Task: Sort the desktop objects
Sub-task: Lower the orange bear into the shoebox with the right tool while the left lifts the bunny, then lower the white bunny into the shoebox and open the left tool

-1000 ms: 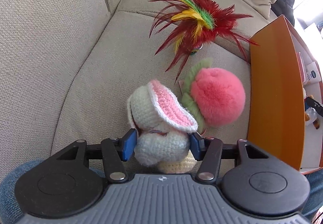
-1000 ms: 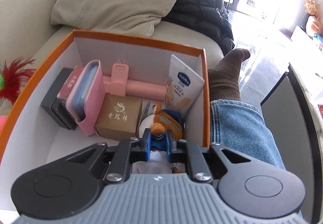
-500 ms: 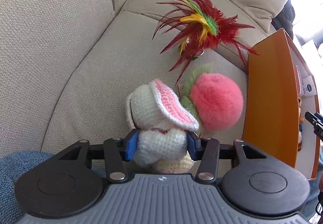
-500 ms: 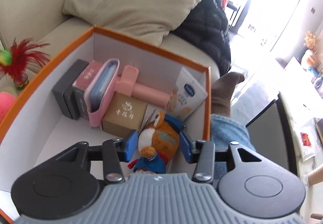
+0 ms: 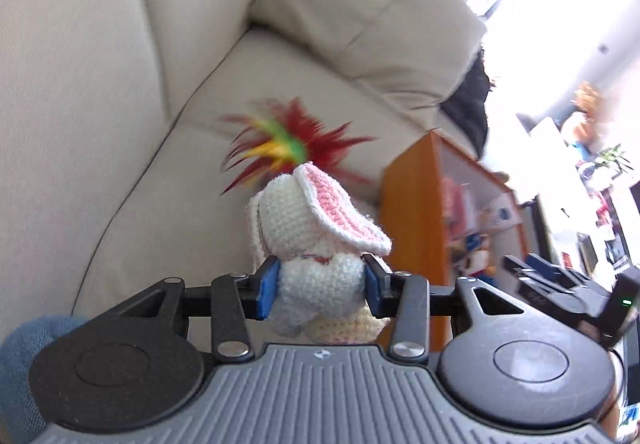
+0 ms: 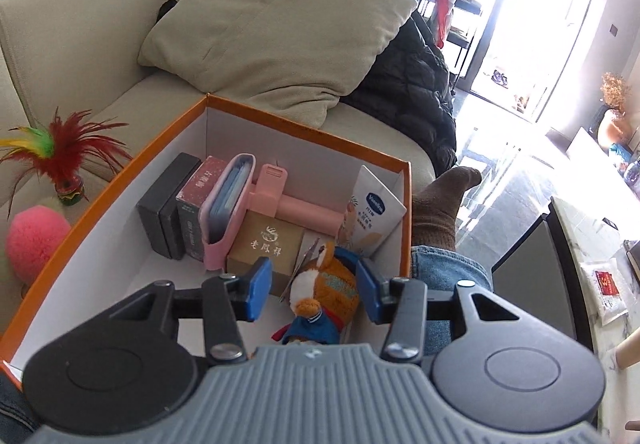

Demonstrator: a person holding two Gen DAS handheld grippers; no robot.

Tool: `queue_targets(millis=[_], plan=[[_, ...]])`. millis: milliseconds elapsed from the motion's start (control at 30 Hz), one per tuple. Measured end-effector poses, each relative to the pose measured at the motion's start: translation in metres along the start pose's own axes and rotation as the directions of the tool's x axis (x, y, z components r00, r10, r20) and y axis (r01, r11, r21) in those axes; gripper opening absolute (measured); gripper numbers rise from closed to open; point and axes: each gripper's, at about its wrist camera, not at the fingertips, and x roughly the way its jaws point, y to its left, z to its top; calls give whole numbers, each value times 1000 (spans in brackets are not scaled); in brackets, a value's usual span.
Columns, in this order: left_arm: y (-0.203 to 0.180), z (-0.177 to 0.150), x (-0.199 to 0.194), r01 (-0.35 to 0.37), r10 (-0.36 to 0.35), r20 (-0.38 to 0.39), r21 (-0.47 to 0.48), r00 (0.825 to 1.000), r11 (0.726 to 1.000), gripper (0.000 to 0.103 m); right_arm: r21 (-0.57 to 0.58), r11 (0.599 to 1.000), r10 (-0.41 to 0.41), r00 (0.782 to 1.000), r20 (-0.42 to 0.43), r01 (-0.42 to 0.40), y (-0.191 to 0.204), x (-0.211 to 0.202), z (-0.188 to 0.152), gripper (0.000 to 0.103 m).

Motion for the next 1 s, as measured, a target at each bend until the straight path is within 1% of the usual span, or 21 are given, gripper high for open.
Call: queue_targets(millis=[67, 133, 200, 267, 333, 400, 533, 633, 767, 867, 933, 1000], plan=[[-24, 6, -9, 36, -38, 20, 68, 999, 997, 50, -10, 1000, 13, 1000, -1, -13, 0, -2, 0, 49], [-48, 12, -11, 84, -86, 14, 126, 996, 989, 50, -13, 1000, 20, 1000, 4, -20, -2, -6, 0, 49], [-74, 16, -3, 124, -125, -6, 183, 992, 975, 50, -3, 999, 32, 999, 15, -32, -7, -11, 0, 49], [-97, 17, 8, 147, -144, -33, 235, 989, 961, 50, 13, 999, 50, 999, 21, -51, -14, -16, 1, 48], [-117, 17, 27, 172, -160, -65, 275, 985, 946, 50, 20, 998, 66, 998, 22, -66, -20, -19, 2, 47], [-129, 11, 38, 197, -173, -104, 298, 979, 934, 50, 10, 998, 64, 998, 24, -64, -25, -23, 3, 45], [-152, 5, 74, 198, -144, -174, 351, 974, 915, 50, 0, 997, 74, 997, 20, -74, -36, -29, 4, 44], [-168, -2, 101, 199, -116, -223, 399, 968, 895, 50, 23, 996, 86, 996, 3, -86, -48, -28, 2, 44], [-183, -13, 135, 213, -90, -288, 432, 954, 876, 50, 73, 990, 119, 993, -11, -118, -64, -25, -3, 44], [-188, -19, 157, 204, -59, -319, 444, 946, 873, 50, 102, 982, 162, 987, -19, -159, -70, -21, -5, 44], [-190, -22, 169, 214, -53, -347, 444, 936, 870, 50, 96, 982, 166, 986, -19, -164, -69, -18, -6, 44], [-193, -27, 179, 227, -47, -370, 462, 928, 857, 50, 82, 983, 164, 986, -21, -162, -67, -13, -6, 44]])
